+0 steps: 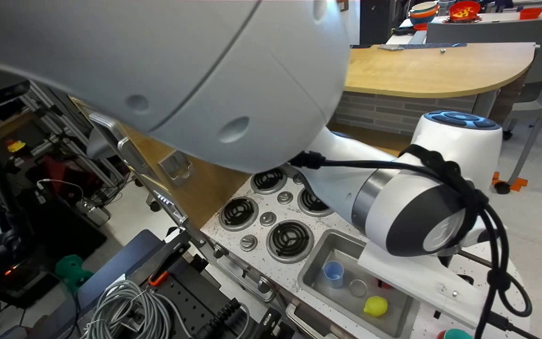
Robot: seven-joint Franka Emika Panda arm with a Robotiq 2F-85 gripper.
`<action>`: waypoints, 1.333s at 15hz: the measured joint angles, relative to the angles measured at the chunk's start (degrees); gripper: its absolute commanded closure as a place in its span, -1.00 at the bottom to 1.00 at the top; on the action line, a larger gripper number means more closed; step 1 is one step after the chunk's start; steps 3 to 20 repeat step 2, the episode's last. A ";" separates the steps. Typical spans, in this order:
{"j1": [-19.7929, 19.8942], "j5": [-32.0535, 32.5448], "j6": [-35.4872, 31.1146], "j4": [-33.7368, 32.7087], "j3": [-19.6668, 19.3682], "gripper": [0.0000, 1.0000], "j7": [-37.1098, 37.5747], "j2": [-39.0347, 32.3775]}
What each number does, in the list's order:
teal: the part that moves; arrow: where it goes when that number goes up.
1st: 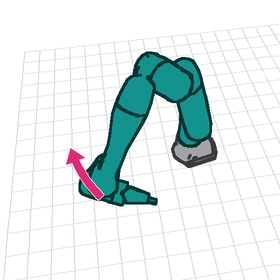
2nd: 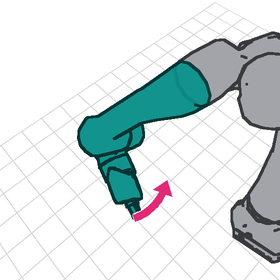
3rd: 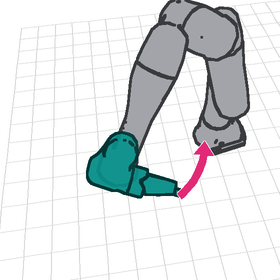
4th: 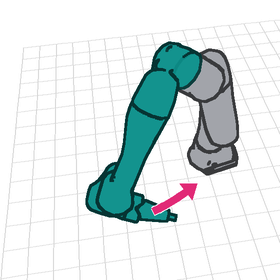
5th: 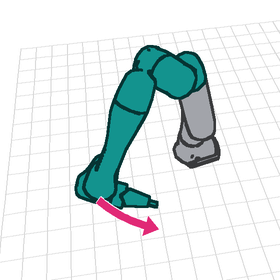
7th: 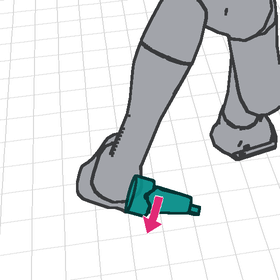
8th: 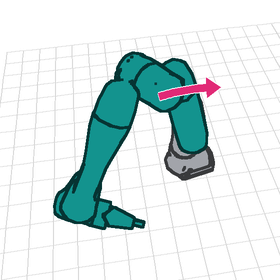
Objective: Pick up the orange toy from the top of the stove and put it on the countertop.
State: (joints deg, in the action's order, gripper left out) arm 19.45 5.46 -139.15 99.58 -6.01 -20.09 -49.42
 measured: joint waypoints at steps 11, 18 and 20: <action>-0.29 -0.03 -0.18 1.15 0.04 -1.00 0.03 0.67; -0.29 -0.03 -0.18 1.15 0.04 -1.00 0.03 0.67; -0.29 -0.03 -0.18 1.15 0.04 -1.00 0.03 0.67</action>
